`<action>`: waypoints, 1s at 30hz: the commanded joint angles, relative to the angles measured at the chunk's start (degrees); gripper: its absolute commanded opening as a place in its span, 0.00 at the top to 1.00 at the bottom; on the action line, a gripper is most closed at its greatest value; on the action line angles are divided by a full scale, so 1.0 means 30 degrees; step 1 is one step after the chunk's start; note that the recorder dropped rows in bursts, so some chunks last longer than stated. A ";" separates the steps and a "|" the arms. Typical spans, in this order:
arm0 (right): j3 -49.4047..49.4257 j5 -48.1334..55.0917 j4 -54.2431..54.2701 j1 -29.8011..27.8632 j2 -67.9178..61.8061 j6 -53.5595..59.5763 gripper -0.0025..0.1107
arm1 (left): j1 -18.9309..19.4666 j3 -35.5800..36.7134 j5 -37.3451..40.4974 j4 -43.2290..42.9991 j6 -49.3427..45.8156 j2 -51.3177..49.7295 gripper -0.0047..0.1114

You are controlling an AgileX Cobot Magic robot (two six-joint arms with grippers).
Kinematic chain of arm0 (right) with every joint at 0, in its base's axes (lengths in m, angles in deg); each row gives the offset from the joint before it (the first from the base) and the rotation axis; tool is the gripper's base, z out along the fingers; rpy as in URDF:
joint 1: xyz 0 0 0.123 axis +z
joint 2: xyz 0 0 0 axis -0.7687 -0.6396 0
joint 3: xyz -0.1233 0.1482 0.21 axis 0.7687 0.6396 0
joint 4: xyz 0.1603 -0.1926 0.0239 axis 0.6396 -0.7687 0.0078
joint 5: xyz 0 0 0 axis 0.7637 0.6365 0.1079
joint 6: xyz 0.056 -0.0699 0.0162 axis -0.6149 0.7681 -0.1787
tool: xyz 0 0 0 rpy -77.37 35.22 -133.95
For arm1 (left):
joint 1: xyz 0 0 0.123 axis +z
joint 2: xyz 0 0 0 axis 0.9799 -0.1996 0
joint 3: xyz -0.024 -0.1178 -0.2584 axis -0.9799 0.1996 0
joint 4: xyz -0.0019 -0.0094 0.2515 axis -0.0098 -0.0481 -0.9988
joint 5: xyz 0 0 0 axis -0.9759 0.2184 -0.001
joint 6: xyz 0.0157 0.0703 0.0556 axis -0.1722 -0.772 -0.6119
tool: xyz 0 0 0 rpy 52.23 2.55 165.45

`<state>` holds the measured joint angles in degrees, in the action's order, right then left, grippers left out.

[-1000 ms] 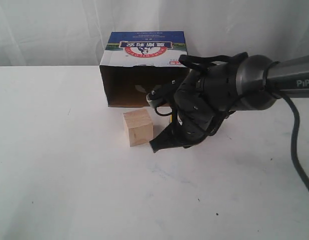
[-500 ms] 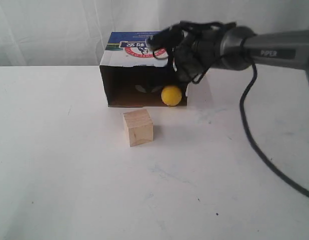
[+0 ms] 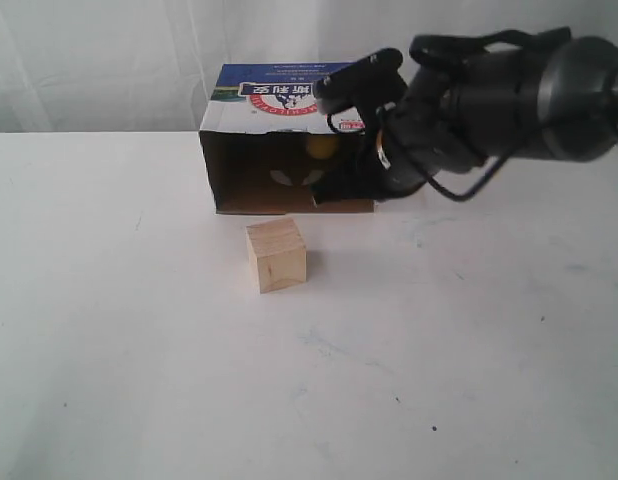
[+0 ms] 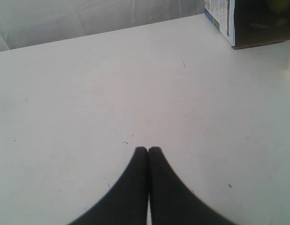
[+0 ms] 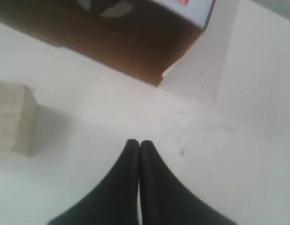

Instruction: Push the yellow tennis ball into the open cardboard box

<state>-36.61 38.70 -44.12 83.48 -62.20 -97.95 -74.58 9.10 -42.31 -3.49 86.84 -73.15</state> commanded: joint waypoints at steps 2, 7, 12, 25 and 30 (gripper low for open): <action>0.4988 -0.2696 0.0071 0.0341 0.3127 -0.2271 0.98 | -0.0002 0.0080 0.0030 0.0168 0.0000 0.0103 0.96; 0.8421 -0.5132 0.0630 0.0341 0.5805 -0.2271 0.98 | -0.0002 0.0080 0.0030 0.0168 0.0000 0.0103 0.96; 1.0384 -0.6165 0.2135 0.0341 0.7677 -0.2069 0.98 | -0.0002 0.0080 0.0030 0.0168 0.0000 0.0103 0.96; 1.3801 -1.0617 0.6821 0.0341 1.0169 -0.2069 0.98 | -0.0002 0.0080 0.0030 0.0168 0.0000 0.0103 0.96; 1.4856 -1.1605 0.6821 0.0341 1.1114 -0.2069 0.98 | -0.0002 0.0080 0.0030 0.0168 0.0000 0.0103 0.96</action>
<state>6.43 5.20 -23.87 84.31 -31.11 -104.14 -74.58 9.10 -42.31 -3.49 86.84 -73.15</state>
